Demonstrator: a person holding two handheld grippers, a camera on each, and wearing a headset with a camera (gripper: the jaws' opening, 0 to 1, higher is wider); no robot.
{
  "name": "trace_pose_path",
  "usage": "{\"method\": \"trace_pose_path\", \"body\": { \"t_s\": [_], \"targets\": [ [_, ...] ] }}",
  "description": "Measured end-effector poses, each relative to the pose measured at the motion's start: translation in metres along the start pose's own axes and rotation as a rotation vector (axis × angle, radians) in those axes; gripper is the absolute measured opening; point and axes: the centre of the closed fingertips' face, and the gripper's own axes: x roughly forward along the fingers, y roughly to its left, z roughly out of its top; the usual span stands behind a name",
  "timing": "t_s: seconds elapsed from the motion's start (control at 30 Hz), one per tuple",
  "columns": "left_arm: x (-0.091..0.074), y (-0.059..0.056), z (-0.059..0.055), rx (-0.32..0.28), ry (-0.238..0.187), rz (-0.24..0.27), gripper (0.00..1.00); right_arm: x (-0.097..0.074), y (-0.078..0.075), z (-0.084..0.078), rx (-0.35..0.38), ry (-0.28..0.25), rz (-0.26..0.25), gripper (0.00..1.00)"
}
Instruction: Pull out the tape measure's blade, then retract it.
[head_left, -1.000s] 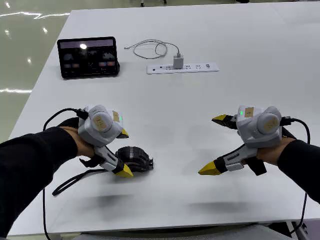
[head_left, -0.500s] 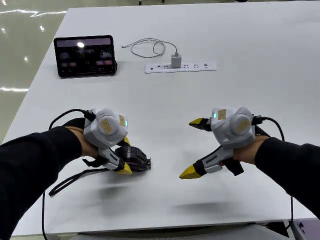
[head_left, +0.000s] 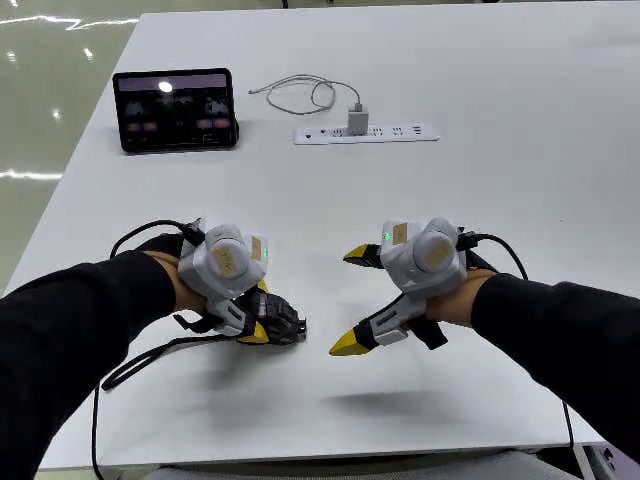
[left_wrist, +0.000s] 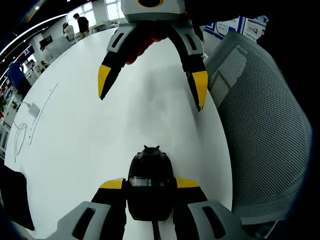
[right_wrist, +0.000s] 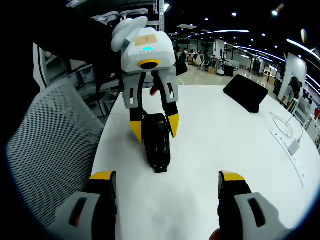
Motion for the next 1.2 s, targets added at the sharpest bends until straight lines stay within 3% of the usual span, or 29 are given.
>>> {"method": "trace_pose_path", "body": {
  "t_s": [0.17, 0.53, 0.87, 1.2],
  "targets": [
    [0.002, -0.001, -0.001, -0.003, 0.017, 0.008, 0.31, 0.017, -0.003, -0.002, 0.008, 0.014, 0.000, 0.75],
    [0.004, -0.002, -0.001, -0.022, 0.006, -0.005, 0.32, 0.042, 0.009, -0.008, -0.031, 0.078, 0.057, 0.57],
    [0.006, -0.003, -0.001, -0.040, 0.007, -0.013, 0.32, 0.052, 0.010, -0.012, -0.041, 0.089, 0.065, 0.42],
    [0.007, -0.002, -0.002, -0.051, -0.003, -0.015, 0.32, 0.064, 0.017, -0.024, -0.107, 0.148, 0.092, 0.24]
  ]
}}
